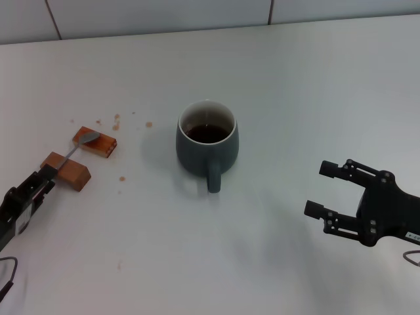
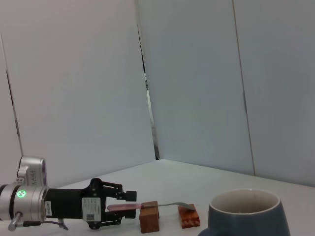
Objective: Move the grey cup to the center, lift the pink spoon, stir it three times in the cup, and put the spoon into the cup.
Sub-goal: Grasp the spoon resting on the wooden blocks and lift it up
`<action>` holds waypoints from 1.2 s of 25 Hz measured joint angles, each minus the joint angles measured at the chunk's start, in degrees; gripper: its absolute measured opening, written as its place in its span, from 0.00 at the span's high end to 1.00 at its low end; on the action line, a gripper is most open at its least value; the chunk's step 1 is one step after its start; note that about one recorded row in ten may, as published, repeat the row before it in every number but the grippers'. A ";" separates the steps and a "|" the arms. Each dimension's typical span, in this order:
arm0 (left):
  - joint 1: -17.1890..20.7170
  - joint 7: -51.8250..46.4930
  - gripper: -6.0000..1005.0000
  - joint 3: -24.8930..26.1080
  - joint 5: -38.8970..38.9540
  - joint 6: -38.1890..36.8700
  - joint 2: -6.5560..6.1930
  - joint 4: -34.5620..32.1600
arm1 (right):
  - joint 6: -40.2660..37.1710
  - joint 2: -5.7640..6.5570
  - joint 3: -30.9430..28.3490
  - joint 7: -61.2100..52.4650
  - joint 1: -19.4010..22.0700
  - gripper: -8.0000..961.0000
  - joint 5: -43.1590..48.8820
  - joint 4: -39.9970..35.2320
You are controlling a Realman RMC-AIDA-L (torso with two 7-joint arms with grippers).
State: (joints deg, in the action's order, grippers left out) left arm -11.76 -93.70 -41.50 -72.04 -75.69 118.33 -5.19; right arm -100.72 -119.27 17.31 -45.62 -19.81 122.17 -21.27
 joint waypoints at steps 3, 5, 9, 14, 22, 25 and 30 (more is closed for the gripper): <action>-0.03 -0.04 0.56 0.00 0.01 -0.02 -0.01 0.00 | 0.00 0.00 0.00 0.00 -0.13 0.18 0.00 0.00; -0.03 -0.09 0.58 0.01 0.02 -0.03 -0.03 0.00 | 0.00 0.00 0.00 0.00 -0.16 0.18 0.00 0.00; -0.03 -0.53 0.59 -0.21 0.03 -0.05 -0.03 0.00 | 0.00 0.00 0.00 0.00 -0.15 0.18 0.00 0.00; -0.22 -0.70 0.61 -0.40 0.03 -0.05 -0.04 0.00 | -0.01 0.00 0.02 0.00 -0.14 0.18 0.00 0.00; -0.24 -0.79 0.64 -0.42 -0.07 0.01 -0.03 0.00 | -0.09 0.00 0.09 0.00 -0.14 0.18 0.00 0.00; -0.24 -0.79 0.64 -0.42 -0.07 0.01 -0.03 0.00 | -0.10 0.00 0.09 -0.01 -0.14 0.18 0.00 0.00; -0.20 -1.03 0.63 -0.42 -0.58 -0.04 0.05 0.80 | -0.18 0.00 0.09 -0.03 -0.20 0.18 0.00 0.00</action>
State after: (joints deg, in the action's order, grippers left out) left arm -11.96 -94.73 -41.92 -72.63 -75.73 118.38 -4.39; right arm -100.90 -119.26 17.41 -45.65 -20.01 122.17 -21.27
